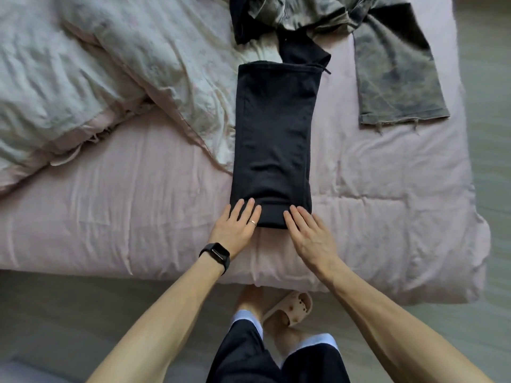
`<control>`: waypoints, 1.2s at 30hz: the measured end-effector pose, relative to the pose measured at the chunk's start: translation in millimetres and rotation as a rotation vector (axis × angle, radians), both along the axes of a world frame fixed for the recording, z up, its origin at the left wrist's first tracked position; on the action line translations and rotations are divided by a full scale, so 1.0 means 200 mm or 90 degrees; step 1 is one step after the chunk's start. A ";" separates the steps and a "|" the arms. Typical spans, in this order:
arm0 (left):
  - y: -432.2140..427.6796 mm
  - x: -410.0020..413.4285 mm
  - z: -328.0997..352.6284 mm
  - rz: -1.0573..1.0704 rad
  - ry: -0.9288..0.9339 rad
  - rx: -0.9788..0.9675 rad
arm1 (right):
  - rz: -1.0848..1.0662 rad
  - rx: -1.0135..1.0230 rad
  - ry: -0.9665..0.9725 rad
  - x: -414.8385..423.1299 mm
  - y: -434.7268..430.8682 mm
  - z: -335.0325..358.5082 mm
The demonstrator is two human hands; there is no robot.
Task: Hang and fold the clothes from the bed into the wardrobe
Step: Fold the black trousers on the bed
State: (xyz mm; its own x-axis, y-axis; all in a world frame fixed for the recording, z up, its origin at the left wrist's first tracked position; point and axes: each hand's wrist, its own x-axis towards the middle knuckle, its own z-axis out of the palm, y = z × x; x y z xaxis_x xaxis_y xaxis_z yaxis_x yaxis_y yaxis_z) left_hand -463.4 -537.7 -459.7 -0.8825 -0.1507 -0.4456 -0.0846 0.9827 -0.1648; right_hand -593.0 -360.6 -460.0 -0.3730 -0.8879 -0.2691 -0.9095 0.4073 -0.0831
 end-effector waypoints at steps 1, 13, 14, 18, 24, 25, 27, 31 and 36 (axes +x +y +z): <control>0.02 0.03 0.06 -0.011 0.024 0.011 | -0.006 0.002 -0.005 0.01 0.01 0.07; 0.12 0.17 0.59 0.062 -0.192 0.284 | -0.108 0.171 -0.364 0.10 0.21 0.54; 0.06 0.13 0.60 0.084 -0.180 0.298 | -0.127 0.171 -0.392 0.06 0.15 0.57; -0.22 -0.16 0.61 0.191 -0.042 0.319 | -0.214 0.059 -0.391 -0.23 -0.13 0.60; -0.63 -0.71 0.40 0.315 0.125 0.301 | -0.370 -0.102 -0.293 -0.68 -0.59 0.40; -0.68 -0.78 0.34 0.327 0.130 0.297 | -0.385 -0.107 -0.293 -0.73 -0.65 0.34; -0.75 -0.87 0.20 0.348 0.119 0.295 | -0.416 -0.101 -0.310 -0.82 -0.74 0.20; -0.82 -0.94 -0.04 0.391 0.149 0.323 | -0.521 -0.142 -0.325 -0.91 -0.78 -0.06; -0.86 -1.01 -0.18 0.392 0.137 0.309 | -0.576 -0.213 -0.285 -0.90 -0.78 -0.21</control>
